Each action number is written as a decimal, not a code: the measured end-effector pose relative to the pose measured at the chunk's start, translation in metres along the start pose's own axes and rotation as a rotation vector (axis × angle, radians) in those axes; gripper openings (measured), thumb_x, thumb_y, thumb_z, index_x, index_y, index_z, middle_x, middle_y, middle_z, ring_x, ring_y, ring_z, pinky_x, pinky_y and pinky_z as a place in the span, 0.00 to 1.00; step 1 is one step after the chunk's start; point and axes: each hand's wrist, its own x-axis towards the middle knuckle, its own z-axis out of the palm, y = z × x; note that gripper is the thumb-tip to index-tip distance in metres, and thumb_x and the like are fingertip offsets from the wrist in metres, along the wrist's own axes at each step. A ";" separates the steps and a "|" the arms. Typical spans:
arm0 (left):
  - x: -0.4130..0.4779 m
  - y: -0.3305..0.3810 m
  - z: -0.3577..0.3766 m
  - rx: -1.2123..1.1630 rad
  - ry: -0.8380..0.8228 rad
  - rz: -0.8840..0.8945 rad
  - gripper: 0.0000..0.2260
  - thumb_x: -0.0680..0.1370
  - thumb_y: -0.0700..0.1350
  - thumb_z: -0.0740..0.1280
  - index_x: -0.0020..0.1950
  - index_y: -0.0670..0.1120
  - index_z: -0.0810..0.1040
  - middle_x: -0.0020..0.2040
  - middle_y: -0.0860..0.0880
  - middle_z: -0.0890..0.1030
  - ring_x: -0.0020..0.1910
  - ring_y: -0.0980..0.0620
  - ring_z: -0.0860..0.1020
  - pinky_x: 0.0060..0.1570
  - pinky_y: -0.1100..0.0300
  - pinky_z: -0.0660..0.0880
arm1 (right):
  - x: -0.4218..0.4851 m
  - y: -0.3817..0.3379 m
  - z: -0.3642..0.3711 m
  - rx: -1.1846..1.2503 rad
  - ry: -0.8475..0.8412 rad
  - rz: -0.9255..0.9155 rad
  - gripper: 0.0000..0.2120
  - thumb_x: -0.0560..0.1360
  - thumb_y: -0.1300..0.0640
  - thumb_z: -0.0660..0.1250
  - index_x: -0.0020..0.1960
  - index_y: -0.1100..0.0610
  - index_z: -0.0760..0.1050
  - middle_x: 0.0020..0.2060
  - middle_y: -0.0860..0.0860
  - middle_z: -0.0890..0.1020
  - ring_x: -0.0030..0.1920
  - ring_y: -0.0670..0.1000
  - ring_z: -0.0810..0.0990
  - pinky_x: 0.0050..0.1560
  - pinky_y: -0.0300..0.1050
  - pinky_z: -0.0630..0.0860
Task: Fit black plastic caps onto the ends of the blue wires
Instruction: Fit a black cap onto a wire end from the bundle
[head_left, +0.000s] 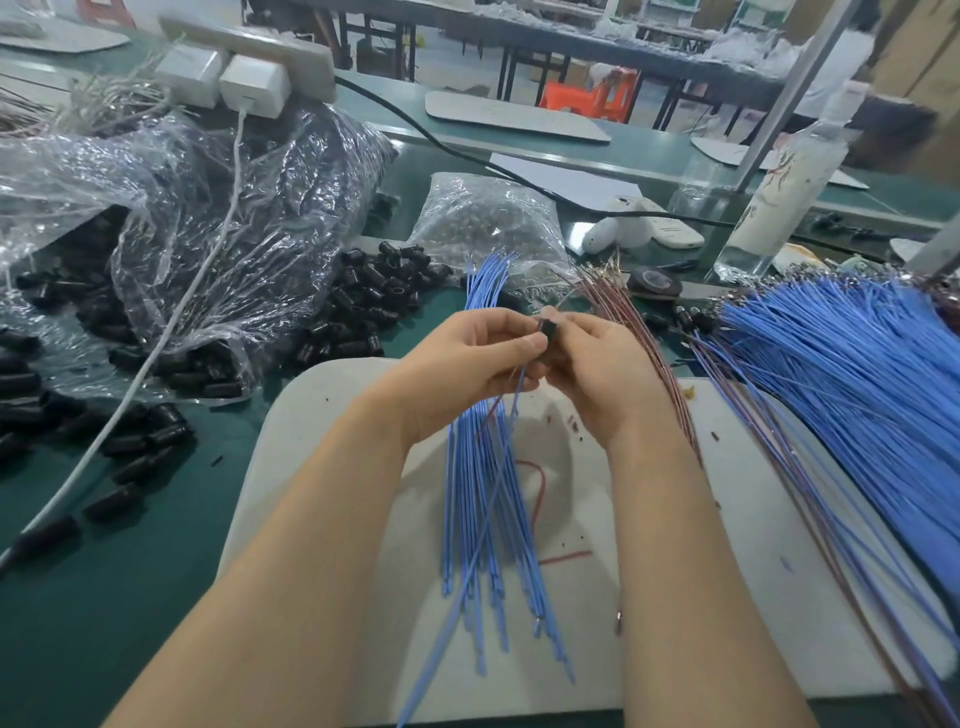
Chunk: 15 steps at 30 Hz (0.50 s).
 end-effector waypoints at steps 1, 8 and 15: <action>0.000 0.000 -0.001 0.010 0.018 -0.007 0.02 0.78 0.37 0.64 0.47 0.42 0.76 0.38 0.49 0.80 0.34 0.57 0.79 0.41 0.65 0.78 | 0.000 0.000 0.001 -0.016 0.061 -0.056 0.12 0.79 0.57 0.62 0.39 0.54 0.79 0.33 0.49 0.82 0.32 0.46 0.78 0.44 0.46 0.75; 0.002 -0.003 -0.005 0.193 0.153 0.002 0.02 0.78 0.39 0.66 0.47 0.44 0.76 0.44 0.48 0.84 0.39 0.57 0.80 0.49 0.64 0.79 | 0.003 -0.004 -0.006 0.324 0.334 -0.230 0.09 0.82 0.59 0.58 0.45 0.55 0.73 0.35 0.52 0.81 0.30 0.44 0.79 0.34 0.37 0.76; 0.004 -0.007 -0.004 0.493 0.267 0.089 0.02 0.78 0.42 0.67 0.49 0.48 0.76 0.46 0.50 0.82 0.41 0.55 0.80 0.50 0.61 0.77 | 0.001 0.000 0.002 -0.031 0.337 -0.327 0.10 0.79 0.62 0.63 0.40 0.53 0.75 0.33 0.48 0.81 0.33 0.42 0.79 0.41 0.41 0.80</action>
